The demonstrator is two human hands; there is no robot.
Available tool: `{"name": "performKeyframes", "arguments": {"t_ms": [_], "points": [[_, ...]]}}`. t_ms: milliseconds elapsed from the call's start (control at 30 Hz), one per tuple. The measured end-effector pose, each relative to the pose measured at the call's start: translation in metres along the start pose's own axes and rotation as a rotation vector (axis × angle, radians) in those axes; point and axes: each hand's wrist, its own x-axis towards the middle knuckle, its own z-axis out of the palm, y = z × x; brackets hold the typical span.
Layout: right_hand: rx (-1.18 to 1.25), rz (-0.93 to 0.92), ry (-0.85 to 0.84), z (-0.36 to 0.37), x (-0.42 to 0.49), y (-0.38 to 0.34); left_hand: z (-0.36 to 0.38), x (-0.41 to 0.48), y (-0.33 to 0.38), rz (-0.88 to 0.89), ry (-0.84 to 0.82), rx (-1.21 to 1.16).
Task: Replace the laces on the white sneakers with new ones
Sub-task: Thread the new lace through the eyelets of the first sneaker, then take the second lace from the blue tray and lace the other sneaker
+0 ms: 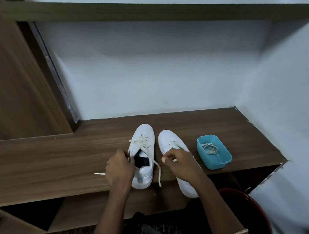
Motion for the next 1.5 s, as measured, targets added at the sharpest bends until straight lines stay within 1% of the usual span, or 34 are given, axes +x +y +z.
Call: {"name": "performKeyframes", "arguments": {"t_ms": [67, 133, 233, 300, 367, 433, 500, 567, 600, 633, 700, 767, 800, 867, 933, 1033, 1133, 1233, 1300, 1367, 1433, 1500], "points": [[0.045, 0.004, 0.050, -0.016, -0.003, 0.005, 0.001, -0.010, 0.016, 0.118, 0.098, -0.004], [0.072, 0.015, 0.098, -0.031, -0.008, 0.016, 0.005, -0.019, 0.036, 0.244, 0.121, -0.054], [0.100, 0.011, 0.208, -0.047, -0.013, 0.034, 0.012, -0.030, 0.068, 0.334, 0.032, -0.214], [0.151, 0.032, 0.319, -0.059, -0.013, 0.052, 0.024, -0.037, 0.088, 0.385, -0.048, -0.276], [0.185, 0.084, 0.458, -0.072, -0.007, 0.073, 0.037, -0.043, 0.105, 0.419, -0.121, -0.293], [0.157, 0.131, 0.587, -0.085, 0.000, 0.093, 0.055, -0.048, 0.122, 0.432, -0.180, -0.296], [0.093, 0.187, 0.655, -0.092, 0.010, 0.113, 0.076, -0.050, 0.135, 0.449, -0.244, -0.275], [0.015, 0.212, 0.641, -0.096, 0.024, 0.129, 0.096, -0.051, 0.146, 0.473, -0.294, -0.247], [-0.025, 0.204, 0.604, -0.096, 0.032, 0.133, 0.104, -0.051, 0.150, 0.487, -0.305, -0.218], [-0.078, 0.180, 0.548, -0.097, 0.040, 0.138, 0.113, -0.051, 0.155, 0.496, -0.303, -0.171], [-0.262, 0.133, 0.375, -0.095, 0.054, 0.139, 0.121, -0.050, 0.164, 0.489, -0.254, 0.013], [-0.449, 0.122, 0.207, -0.093, 0.068, 0.138, 0.129, -0.046, 0.173, 0.495, -0.220, 0.179], [-0.507, 0.128, 0.150, -0.091, 0.074, 0.136, 0.133, -0.045, 0.176, 0.509, -0.221, 0.214], [-0.575, 0.136, 0.071, -0.087, 0.080, 0.132, 0.139, -0.040, 0.179, 0.542, -0.226, 0.233], [-0.608, 0.126, 0.044, -0.082, 0.085, 0.129, 0.145, -0.034, 0.182, 0.560, -0.234, 0.257], [-0.646, 0.081, 0.090, -0.078, 0.089, 0.126, 0.149, -0.030, 0.184, 0.563, -0.240, 0.281], [-0.653, 0.052, 0.123, -0.077, 0.088, 0.122, 0.149, -0.028, 0.184, 0.552, -0.251, 0.256], [-0.625, 0.062, 0.120, -0.077, 0.083, 0.119, 0.144, -0.029, 0.183, 0.524, -0.242, 0.193], [-0.571, 0.087, 0.173, -0.079, 0.078, 0.116, 0.140, -0.028, 0.183, 0.502, -0.251, 0.141], [-0.485, 0.105, 0.261, -0.085, 0.073, 0.114, 0.136, -0.026, 0.180, 0.483, -0.281, 0.048], [-0.387, 0.103, 0.364, -0.092, 0.064, 0.108, 0.129, -0.025, 0.175, 0.459, -0.342, -0.125], [-0.226, 0.096, 0.427, -0.100, 0.057, 0.102, 0.123, -0.027, 0.175, 0.444, -0.401, -0.280]]}}
